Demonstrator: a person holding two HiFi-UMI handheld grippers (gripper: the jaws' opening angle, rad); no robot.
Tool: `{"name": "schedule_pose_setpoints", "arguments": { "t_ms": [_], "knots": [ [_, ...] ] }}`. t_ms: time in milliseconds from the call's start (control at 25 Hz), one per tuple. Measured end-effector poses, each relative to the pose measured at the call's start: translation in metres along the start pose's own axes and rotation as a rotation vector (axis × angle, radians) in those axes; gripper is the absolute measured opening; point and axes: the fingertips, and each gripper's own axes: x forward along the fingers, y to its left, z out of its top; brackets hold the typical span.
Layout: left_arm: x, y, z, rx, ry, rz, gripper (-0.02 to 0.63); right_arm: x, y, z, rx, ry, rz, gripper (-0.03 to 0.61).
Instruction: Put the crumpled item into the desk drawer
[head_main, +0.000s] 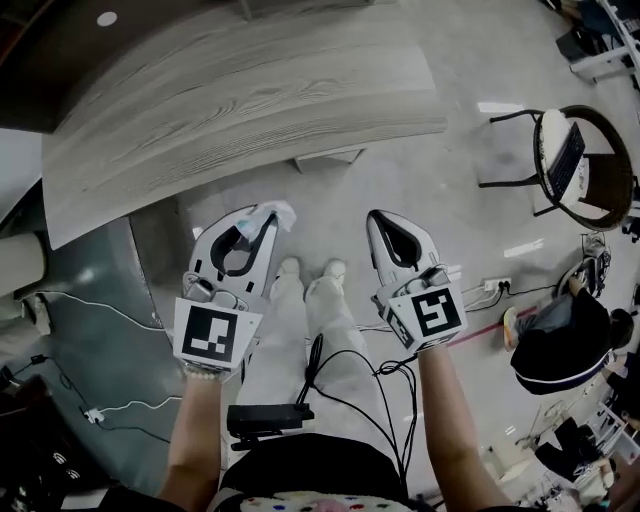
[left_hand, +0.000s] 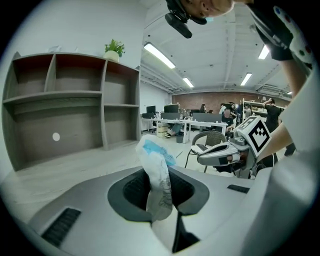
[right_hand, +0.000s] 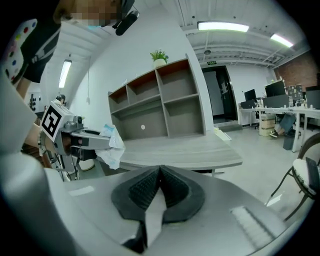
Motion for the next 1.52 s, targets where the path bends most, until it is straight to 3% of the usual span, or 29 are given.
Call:
{"name": "schedule_pose_setpoints", "arguments": {
  "t_ms": [440, 760, 1520],
  "knots": [
    [0.044, 0.003, -0.054, 0.009, 0.018, -0.047, 0.071, 0.050, -0.027, -0.070, 0.158, 0.005, -0.001, 0.009],
    [0.080, 0.003, -0.096, 0.008, 0.038, -0.062, 0.071, 0.089, -0.049, -0.123, 0.283, -0.011, 0.050, 0.094],
    [0.134, 0.003, -0.153, -0.017, 0.070, -0.036, 0.071, 0.175, -0.106, -0.201, 0.720, -0.204, 0.186, 0.141]
  ]
}}
